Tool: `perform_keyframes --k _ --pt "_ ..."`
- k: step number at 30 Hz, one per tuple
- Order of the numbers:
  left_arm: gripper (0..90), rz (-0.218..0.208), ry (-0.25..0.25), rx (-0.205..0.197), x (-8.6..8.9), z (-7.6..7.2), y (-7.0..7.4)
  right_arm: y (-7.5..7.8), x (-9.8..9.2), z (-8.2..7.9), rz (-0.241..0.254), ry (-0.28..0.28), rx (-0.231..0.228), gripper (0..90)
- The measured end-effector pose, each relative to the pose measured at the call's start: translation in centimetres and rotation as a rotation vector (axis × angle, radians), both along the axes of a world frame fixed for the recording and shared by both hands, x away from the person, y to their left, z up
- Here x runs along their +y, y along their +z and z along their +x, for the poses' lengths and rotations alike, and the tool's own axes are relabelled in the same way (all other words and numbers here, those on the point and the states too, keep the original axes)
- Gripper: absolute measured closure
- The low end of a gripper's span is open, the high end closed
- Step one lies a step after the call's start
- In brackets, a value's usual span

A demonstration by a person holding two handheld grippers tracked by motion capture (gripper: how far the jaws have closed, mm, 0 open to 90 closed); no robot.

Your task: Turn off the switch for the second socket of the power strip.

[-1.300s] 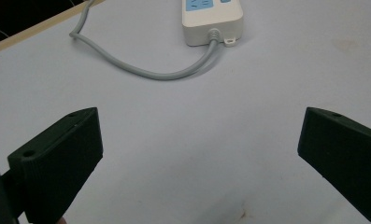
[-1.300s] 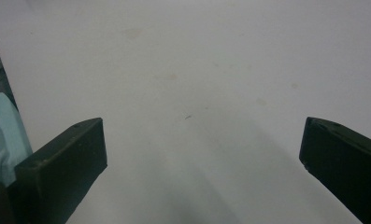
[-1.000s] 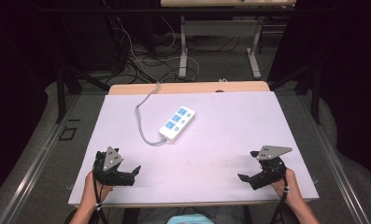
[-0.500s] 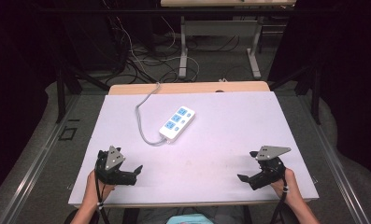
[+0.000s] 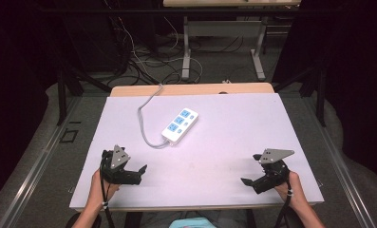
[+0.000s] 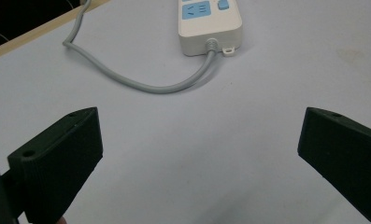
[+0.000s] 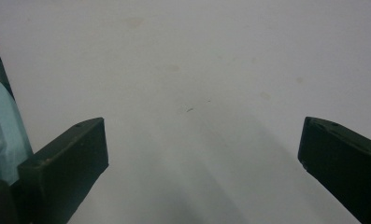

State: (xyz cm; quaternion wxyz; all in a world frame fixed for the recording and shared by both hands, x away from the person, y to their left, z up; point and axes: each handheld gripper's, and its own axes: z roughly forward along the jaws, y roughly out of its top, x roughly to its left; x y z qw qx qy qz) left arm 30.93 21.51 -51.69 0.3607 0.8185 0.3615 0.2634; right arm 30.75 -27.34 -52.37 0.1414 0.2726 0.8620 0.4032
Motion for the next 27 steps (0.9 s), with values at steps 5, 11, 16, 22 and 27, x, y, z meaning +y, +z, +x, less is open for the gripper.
perform_keyframes --k 5,11,16,22,27 --pt "0.1 -0.003 0.005 0.0 -0.8 0.8 -0.1 0.0 0.1 -0.1 -0.002 -0.004 0.005 1.7" --pt "0.0 0.002 -0.001 -0.014 -1.3 1.1 -0.1 -0.1 0.0 0.0 -0.002 -0.007 0.011 1.8" --pt "0.1 0.003 -0.004 -0.016 -1.8 1.4 -0.2 -0.1 0.0 0.0 -0.01 -0.005 0.008 1.7" --pt "0.1 0.009 -0.002 -0.027 -2.0 1.8 -0.2 -0.1 0.0 0.0 -0.01 -0.013 0.007 1.7" --pt "0.1 -0.011 -0.001 -0.02 -2.4 2.3 -0.2 -0.1 0.1 0.1 -0.014 -0.005 -0.002 1.8"
